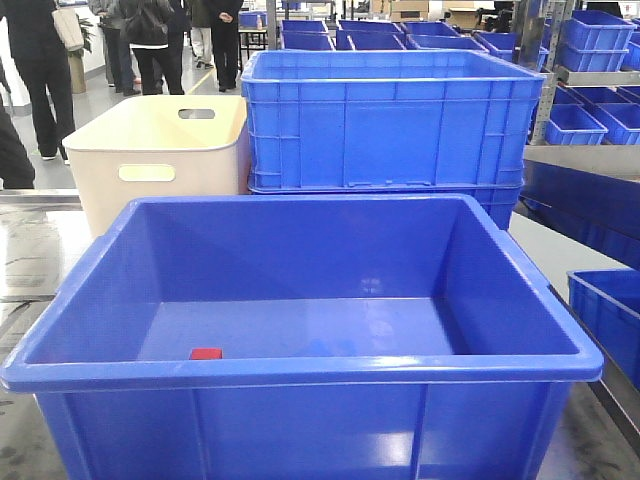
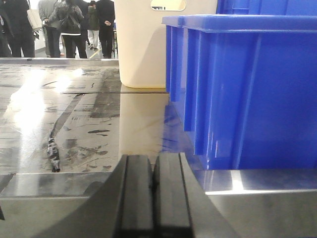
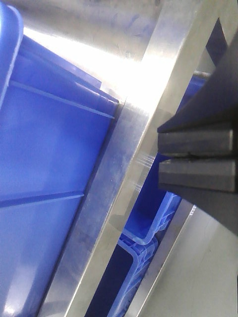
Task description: Pick red and yellow blocks into blue bin
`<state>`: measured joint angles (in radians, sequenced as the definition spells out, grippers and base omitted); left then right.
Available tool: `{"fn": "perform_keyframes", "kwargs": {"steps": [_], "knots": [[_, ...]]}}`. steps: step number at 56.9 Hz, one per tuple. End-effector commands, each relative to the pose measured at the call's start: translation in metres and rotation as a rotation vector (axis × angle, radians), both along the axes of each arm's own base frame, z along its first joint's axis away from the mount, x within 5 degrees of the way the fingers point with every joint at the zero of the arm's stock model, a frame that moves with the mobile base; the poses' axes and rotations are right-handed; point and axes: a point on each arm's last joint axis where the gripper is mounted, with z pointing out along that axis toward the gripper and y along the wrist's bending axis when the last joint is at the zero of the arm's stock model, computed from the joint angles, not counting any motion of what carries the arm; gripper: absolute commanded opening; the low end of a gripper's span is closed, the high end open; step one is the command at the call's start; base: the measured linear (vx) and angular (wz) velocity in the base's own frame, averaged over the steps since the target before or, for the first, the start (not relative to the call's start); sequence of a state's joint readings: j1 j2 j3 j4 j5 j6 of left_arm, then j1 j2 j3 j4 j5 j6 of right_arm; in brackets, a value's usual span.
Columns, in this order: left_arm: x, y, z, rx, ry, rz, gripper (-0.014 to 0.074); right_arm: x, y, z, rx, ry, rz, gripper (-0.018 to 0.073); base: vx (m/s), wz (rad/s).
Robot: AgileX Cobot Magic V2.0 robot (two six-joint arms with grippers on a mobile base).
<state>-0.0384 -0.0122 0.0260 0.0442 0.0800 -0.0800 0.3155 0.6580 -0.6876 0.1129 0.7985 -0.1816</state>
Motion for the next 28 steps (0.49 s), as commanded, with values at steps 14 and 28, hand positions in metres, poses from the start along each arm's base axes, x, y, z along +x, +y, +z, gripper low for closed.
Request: {"fn": "perform_keyframes", "kwargs": {"steps": [14,28], "knots": [[-0.003,0.0,0.014,-0.001,-0.119,-0.002,-0.0006,0.002,0.001,0.015,0.024,-0.091,0.001,-0.001,0.0,0.0],[-0.003,0.0,0.014,-0.001,-0.118,-0.002,-0.0006,-0.021,-0.012,0.023,0.054,-0.245,-0.041,-0.001,0.0,0.0]]}}
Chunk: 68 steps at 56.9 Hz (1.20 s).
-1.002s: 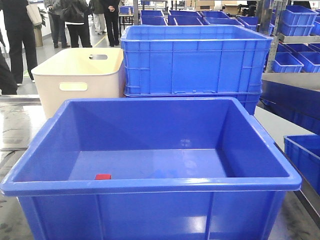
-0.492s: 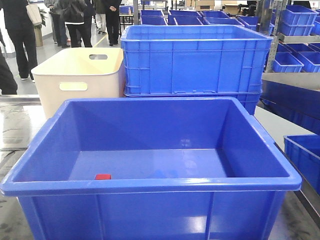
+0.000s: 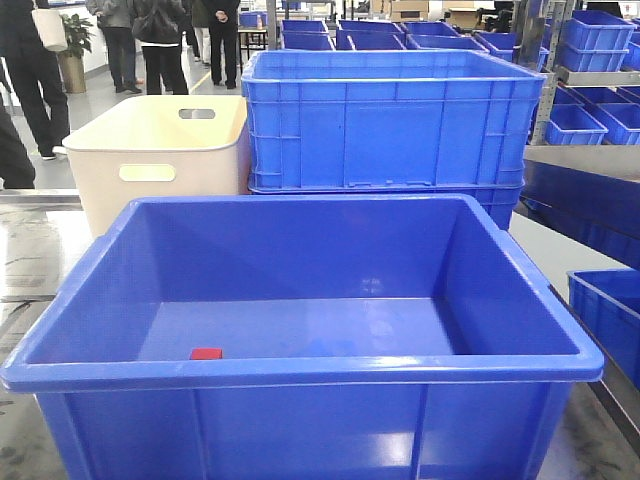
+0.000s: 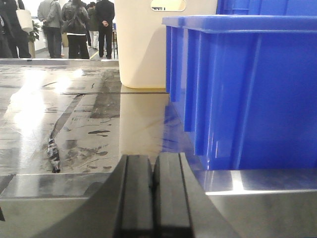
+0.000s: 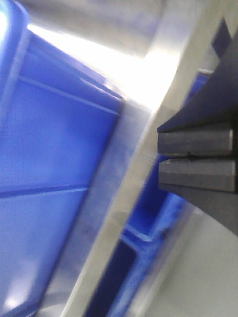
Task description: Pick red and yellow blocks into blue bin
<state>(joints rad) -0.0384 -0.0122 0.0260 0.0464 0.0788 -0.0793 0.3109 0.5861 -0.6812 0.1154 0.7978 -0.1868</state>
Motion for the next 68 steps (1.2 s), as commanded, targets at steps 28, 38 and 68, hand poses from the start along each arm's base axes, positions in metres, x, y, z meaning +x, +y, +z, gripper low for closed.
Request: {"fn": "perform_keyframes", "kwargs": {"steps": [28,38,68], "knots": [[-0.003,0.0,0.014,-0.004,-0.116,-0.002,-0.0006,-0.042,-0.036,-0.103,0.117,-0.674,-0.347,-0.001,0.0,0.0],[-0.003,0.0,0.014,-0.004,-0.116,-0.002,-0.0006,-0.039,-0.037,-0.125,0.112,-0.659,-0.354,-0.001,0.0,0.0],[-0.003,0.0,0.014,-0.004,-0.116,-0.002,-0.0006,-0.04,-0.037,-0.119,0.177,-0.727,-0.362,-0.001,0.0,0.0]]}}
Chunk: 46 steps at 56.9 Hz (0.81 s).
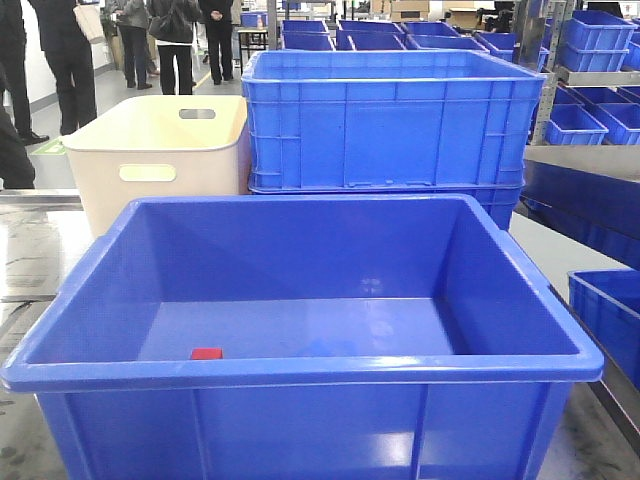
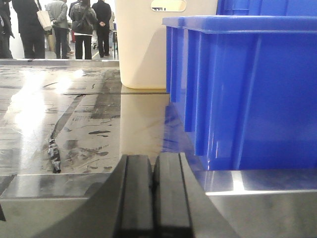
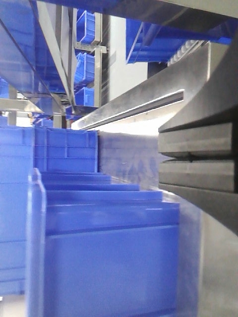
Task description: Pick red and yellow blocks into blue bin
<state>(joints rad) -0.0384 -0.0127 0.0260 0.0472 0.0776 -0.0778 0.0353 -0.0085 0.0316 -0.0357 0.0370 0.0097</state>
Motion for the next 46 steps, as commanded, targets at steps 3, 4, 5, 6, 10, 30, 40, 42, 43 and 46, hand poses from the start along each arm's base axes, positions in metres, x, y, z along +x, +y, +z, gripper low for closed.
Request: {"fn": "perform_keyframes", "kwargs": {"steps": [3,4,5,6,10,30,40,42,43,46], "knots": [[-0.0025,-0.0002,0.0138,-0.006,-0.115,-0.003,-0.0006,-0.0016,0.0001,0.0072,-0.007,-0.103,0.0,-0.001,0.0,0.0],[-0.0025,-0.0002,0.0138,-0.006,-0.115,-0.003,-0.0006,-0.0016,0.0001,0.0072,-0.007,-0.103,0.0,-0.001,0.0,0.0],[-0.0025,-0.0002,0.0138,-0.006,-0.115,-0.003,-0.0006,-0.0015,0.0001,0.0071,-0.007,-0.102,0.0,-0.001,0.0,0.0],[-0.0025,-0.0002,0.0138,-0.006,-0.115,-0.003,-0.0006,-0.0015,0.0001,0.0071,-0.007,-0.102,0.0,-0.001,0.0,0.0],[-0.0025,-0.0002,0.0138,-0.006,-0.115,-0.003,-0.0006,-0.0014,0.0001,0.007,-0.007,-0.101,0.0,-0.001,0.0,0.0],[-0.0025,-0.0002,0.0138,-0.006,-0.115,-0.003,-0.0006,-0.0013,0.0002,0.0069,-0.011,-0.1,-0.001,-0.001,0.0,0.0],[-0.0025,-0.0002,0.0138,-0.006,-0.115,-0.003,-0.0006,-0.0013,0.0002,0.0069,-0.011,-0.1,-0.001,-0.001,0.0,0.0],[-0.0025,-0.0002,0.0138,-0.006,-0.115,-0.003,-0.0006,-0.0013,0.0002,0.0069,-0.011,-0.1,-0.001,-0.001,0.0,0.0],[-0.0025,-0.0002,0.0138,-0.006,-0.115,-0.003,-0.0006,-0.0013,0.0002,0.0069,-0.011,-0.1,-0.001,-0.001,0.0,0.0],[-0.0025,-0.0002,0.0138,-0.006,-0.115,-0.003,-0.0006,-0.0013,0.0002,0.0069,-0.011,-0.1,-0.001,-0.001,0.0,0.0]]}}
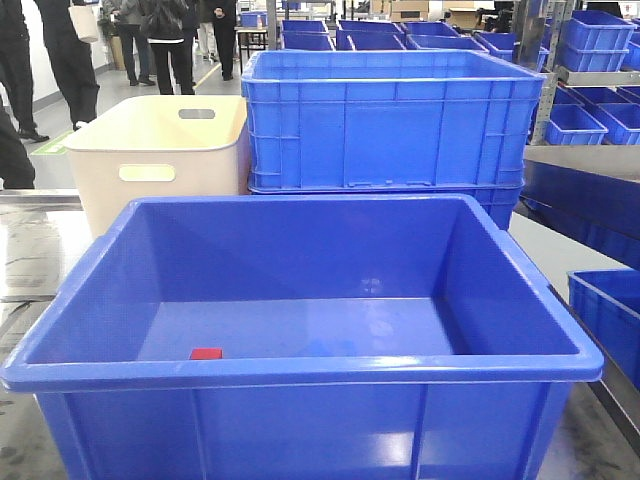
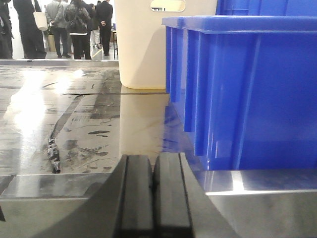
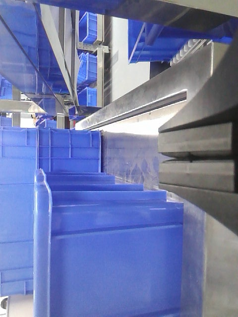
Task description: Pick red and yellow blocks into blue bin
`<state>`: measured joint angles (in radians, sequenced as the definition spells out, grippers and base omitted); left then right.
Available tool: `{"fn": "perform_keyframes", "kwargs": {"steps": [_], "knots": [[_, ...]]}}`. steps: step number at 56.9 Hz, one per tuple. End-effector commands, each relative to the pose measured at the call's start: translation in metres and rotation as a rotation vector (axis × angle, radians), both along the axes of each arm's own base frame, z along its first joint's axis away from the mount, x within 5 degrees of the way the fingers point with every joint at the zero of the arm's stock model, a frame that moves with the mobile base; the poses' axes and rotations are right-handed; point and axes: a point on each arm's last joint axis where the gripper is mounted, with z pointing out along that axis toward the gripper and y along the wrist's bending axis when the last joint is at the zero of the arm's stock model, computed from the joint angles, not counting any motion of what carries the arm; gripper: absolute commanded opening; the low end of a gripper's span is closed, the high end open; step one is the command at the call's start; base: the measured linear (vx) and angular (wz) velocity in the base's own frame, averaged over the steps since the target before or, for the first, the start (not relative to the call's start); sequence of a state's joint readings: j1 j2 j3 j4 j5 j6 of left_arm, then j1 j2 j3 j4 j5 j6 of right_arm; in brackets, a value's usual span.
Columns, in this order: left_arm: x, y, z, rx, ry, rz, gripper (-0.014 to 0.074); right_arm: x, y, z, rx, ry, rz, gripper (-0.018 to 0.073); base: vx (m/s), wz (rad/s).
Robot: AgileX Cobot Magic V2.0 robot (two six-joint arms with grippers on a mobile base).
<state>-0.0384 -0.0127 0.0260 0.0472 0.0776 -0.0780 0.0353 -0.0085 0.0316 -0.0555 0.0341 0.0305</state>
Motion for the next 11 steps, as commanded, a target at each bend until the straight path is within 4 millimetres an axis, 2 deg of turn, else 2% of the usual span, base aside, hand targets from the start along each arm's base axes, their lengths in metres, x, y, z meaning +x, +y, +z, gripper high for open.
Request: {"fn": "perform_keyframes", "kwargs": {"steps": [1,11], "knots": [[-0.0025,-0.0002,0.0138,-0.006,-0.115,-0.003,-0.0006,-0.0013,0.0002,0.0067,-0.012,-0.097,0.0,-0.001,0.0,0.0],[-0.0025,-0.0002,0.0138,-0.006,-0.115,-0.003,-0.0006,-0.0013,0.0002,0.0067,-0.012,-0.097,0.0,-0.001,0.0,0.0]]}}
